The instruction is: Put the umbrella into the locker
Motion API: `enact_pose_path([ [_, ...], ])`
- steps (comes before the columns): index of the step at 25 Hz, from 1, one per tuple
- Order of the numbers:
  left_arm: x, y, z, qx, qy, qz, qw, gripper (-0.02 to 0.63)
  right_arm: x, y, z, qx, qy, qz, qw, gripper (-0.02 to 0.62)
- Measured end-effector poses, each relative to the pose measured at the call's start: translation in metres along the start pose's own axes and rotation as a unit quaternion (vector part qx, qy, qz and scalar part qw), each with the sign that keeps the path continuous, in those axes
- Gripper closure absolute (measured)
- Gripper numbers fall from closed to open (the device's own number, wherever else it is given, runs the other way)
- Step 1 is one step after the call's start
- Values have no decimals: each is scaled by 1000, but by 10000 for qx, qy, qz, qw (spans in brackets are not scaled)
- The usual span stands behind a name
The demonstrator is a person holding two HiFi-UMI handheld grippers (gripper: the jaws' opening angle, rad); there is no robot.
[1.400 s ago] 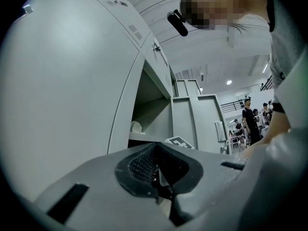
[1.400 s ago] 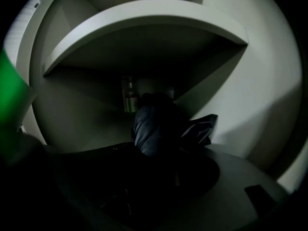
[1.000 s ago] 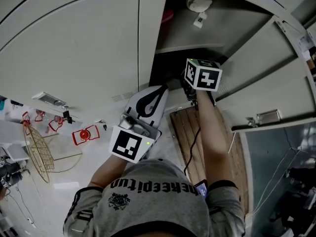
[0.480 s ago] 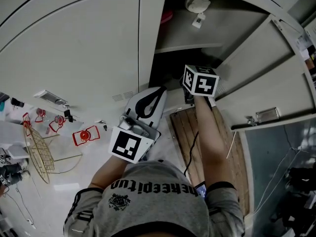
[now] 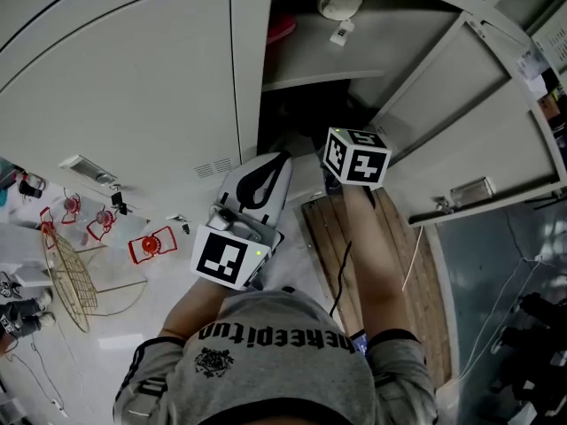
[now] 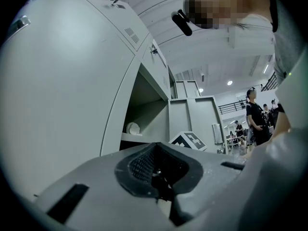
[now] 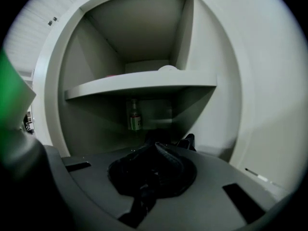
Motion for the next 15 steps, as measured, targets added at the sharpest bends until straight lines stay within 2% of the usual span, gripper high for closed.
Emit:
enact_pose_path([
  [15, -10, -26, 18, 3, -53, 52, 10000, 603, -82, 6, -2, -23, -568, 222, 9981, 592],
])
Point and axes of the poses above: the fingertips, and each gripper's own axes: x forward along the fingers, y to its left, z out of its top, the point moved 3 cm from there along -x, backward along the fingers, and after that the axes turned 15 degrees about x, right-handed, at the moved point
